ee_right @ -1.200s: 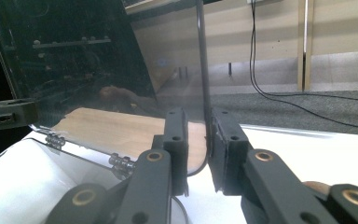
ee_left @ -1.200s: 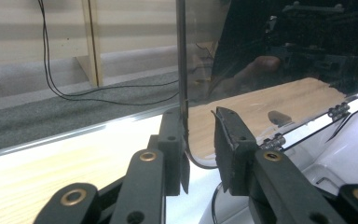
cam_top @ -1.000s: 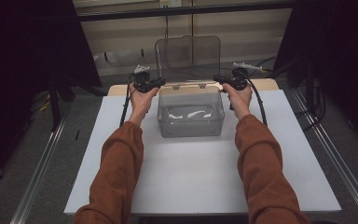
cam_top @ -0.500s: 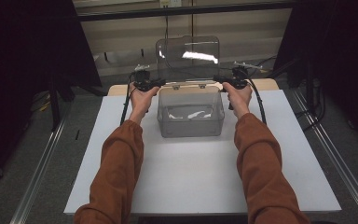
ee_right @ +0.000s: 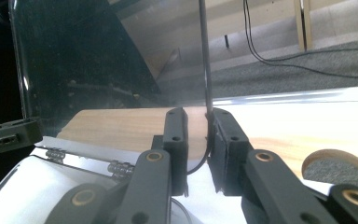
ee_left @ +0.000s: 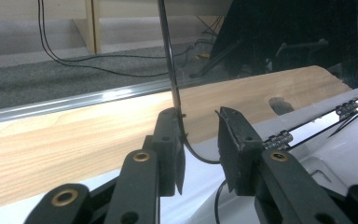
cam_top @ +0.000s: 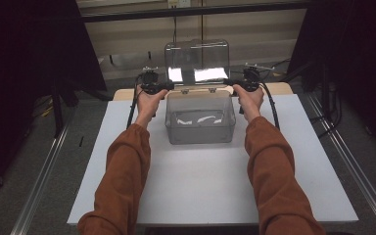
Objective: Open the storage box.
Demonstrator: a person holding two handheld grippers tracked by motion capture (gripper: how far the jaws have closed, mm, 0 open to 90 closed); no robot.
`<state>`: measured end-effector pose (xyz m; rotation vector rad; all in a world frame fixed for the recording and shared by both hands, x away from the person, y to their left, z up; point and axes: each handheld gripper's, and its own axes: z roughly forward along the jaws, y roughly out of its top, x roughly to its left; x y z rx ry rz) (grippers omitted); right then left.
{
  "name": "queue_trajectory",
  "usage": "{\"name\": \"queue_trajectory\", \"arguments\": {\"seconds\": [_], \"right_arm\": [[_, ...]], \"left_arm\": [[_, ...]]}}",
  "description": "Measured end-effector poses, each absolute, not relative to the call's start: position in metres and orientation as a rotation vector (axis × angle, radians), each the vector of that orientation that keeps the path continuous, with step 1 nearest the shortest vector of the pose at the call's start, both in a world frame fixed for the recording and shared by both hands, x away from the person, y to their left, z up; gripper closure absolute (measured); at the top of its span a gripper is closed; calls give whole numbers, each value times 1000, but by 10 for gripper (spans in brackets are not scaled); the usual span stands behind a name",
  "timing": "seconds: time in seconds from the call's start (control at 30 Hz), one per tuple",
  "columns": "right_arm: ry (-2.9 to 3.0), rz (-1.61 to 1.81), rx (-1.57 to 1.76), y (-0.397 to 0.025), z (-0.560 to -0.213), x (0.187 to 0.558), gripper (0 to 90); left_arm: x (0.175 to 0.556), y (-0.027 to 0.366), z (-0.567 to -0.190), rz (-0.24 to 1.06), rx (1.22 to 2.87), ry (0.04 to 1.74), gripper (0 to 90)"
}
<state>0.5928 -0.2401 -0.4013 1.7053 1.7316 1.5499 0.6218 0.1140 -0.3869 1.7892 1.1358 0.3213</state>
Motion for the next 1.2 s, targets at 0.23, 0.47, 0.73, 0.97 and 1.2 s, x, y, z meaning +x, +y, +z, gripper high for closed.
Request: {"name": "queue_trajectory", "arguments": {"seconds": [0.23, 0.47, 0.73, 0.97, 1.2], "right_arm": [[1733, 1542, 1736, -240, -400, 594, 770], [1726, 1537, 1774, -240, -400, 596, 766], [1734, 1510, 1814, -238, -401, 599, 747], [1741, 1498, 1821, -238, -402, 599, 732], [1737, 1494, 1811, -236, -403, 599, 718]], "left_arm": [[623, 113, -385, 314, 1807, 1157, 691], [624, 114, -387, 294, 1798, 1180, 682], [626, 115, -389, 270, 1790, 1204, 665], [626, 113, -391, 272, 1786, 1201, 634], [627, 114, -392, 261, 1788, 1206, 616]]}}
